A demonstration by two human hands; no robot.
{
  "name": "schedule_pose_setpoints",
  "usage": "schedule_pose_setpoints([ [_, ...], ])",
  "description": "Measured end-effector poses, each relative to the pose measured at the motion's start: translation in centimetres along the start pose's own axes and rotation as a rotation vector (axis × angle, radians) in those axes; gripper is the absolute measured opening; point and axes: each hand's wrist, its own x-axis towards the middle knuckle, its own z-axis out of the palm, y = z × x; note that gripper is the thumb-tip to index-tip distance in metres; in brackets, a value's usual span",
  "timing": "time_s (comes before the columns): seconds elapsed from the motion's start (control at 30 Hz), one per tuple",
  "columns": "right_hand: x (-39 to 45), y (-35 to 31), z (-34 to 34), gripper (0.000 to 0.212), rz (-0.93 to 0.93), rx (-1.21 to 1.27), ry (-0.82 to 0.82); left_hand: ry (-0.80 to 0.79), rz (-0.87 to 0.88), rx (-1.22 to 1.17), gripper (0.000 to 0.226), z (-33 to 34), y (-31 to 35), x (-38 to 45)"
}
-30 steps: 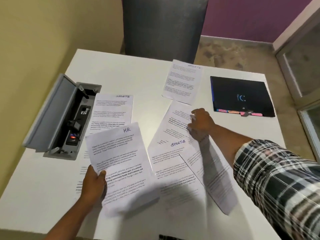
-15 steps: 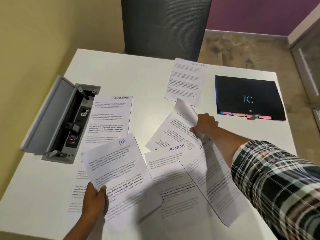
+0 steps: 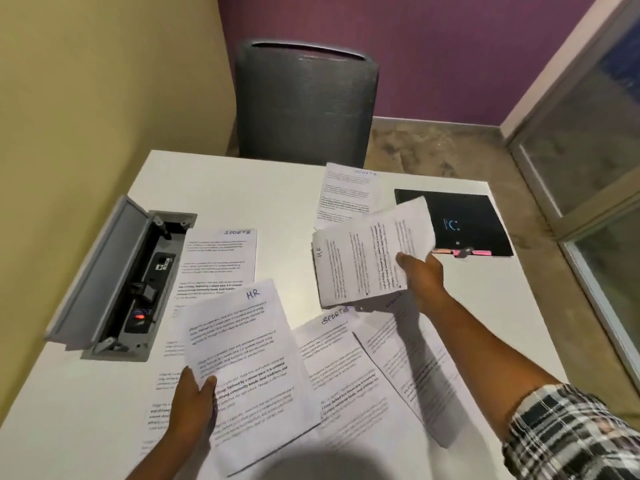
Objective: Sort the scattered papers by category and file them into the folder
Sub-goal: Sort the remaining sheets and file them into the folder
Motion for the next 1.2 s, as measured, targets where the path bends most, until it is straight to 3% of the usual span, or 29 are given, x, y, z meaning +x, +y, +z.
schedule_pose_setpoints([
  [0.27,-11.4,6.5,-0.5,0.027,0.359,0.42,0.185,-0.059,-0.016,-0.082,0.047,-0.9,-0.1,0.9],
  [0.5,-19.6,11.7,3.6,0.034,0.506,0.621,0.131,-0.159,-0.089,-0.192,0.062,0.6,-1.8,0.9],
  [0.63,-23.2,15.5,5.9,0.036,0.542,0.457,0.064,-0.221,-0.158,-0.279,0.058,2.0,-4.6,2.2],
  [0.8,-26.1,17.5,6.7,0.033,0.574,0.258,-0.046,-0.3,-0.136,-0.423,0.052,0.8,-3.1,0.3],
  [0.9,-26.9,18.2,7.4,0.037,0.559,0.147,-0.115,-0.351,-0.249,-0.509,0.042,0.4,-2.9,0.3],
  [1.03,-26.5,18.6,8.5,0.04,0.55,-0.024,-0.103,-0.489,-0.262,-0.56,0.052,-0.3,-2.1,-0.6],
  [1.2,-26.1,19.2,9.4,0.042,0.521,-0.114,-0.179,-0.629,-0.247,-0.595,0.081,-0.9,-2.0,-1.0],
])
